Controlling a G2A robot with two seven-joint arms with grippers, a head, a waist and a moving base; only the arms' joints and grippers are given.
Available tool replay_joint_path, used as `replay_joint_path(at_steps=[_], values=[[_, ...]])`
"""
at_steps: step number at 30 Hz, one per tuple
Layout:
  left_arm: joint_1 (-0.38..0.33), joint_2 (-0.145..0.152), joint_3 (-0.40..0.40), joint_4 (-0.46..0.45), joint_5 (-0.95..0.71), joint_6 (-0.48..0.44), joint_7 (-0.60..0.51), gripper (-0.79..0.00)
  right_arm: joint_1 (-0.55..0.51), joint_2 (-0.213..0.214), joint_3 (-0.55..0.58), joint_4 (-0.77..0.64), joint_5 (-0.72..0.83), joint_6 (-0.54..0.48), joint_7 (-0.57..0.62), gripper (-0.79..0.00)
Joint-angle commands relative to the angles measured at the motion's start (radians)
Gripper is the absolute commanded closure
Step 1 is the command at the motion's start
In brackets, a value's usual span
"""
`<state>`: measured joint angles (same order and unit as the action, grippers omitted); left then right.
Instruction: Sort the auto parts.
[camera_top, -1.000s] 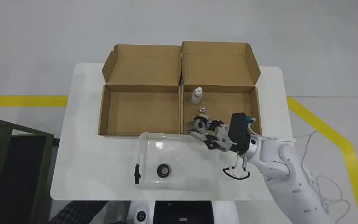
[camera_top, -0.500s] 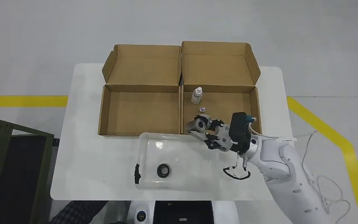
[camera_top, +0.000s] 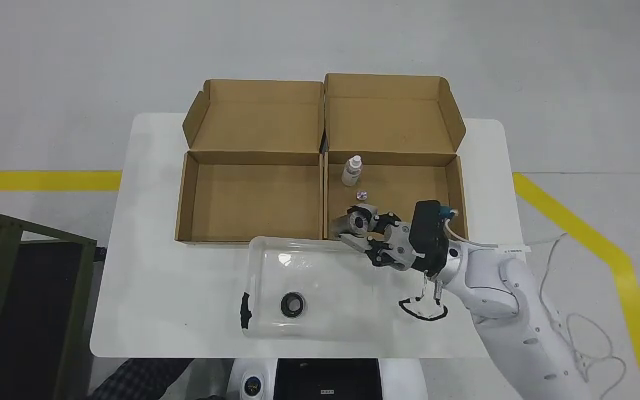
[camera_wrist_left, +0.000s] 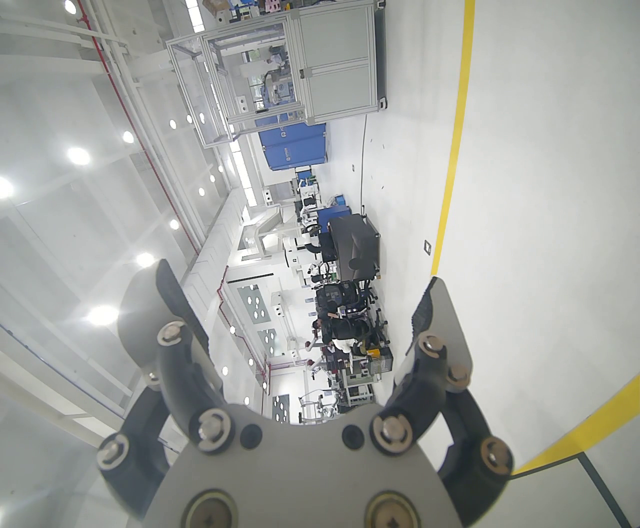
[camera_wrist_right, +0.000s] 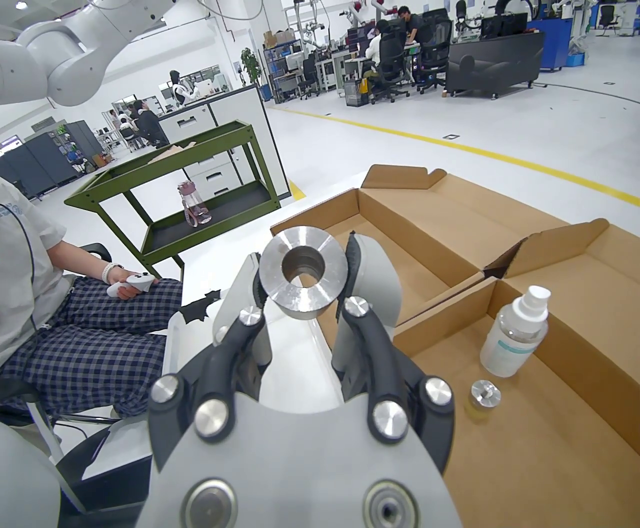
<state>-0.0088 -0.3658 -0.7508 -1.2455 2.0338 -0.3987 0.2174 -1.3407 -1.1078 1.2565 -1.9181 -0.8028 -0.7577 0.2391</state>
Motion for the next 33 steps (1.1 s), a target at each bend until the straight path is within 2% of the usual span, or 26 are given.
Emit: replay_joint_path(at_steps=[1,6,18,33], values=[[0.0,0.0,0.0,0.0,0.0,0.0,0.0,-0.785,0.007,-0.002,-0.007,0.0,-0.007,0.018,-0.004,0.0],[0.0,0.0,0.0,0.0,0.0,0.0,0.0,-0.785,0.073,-0.011,-0.08,0.033,-0.033,0.041,0.048,0.0],[0.0,0.0,0.0,0.0,0.0,0.0,0.0,-0.785,0.319,-0.067,-0.297,0.185,-0.076,0.158,0.087,0.0],[0.0,0.0,0.0,0.0,0.0,0.0,0.0,-0.785,0.503,-0.133,-0.447,0.38,-0.135,0.26,0.09,0.0]])
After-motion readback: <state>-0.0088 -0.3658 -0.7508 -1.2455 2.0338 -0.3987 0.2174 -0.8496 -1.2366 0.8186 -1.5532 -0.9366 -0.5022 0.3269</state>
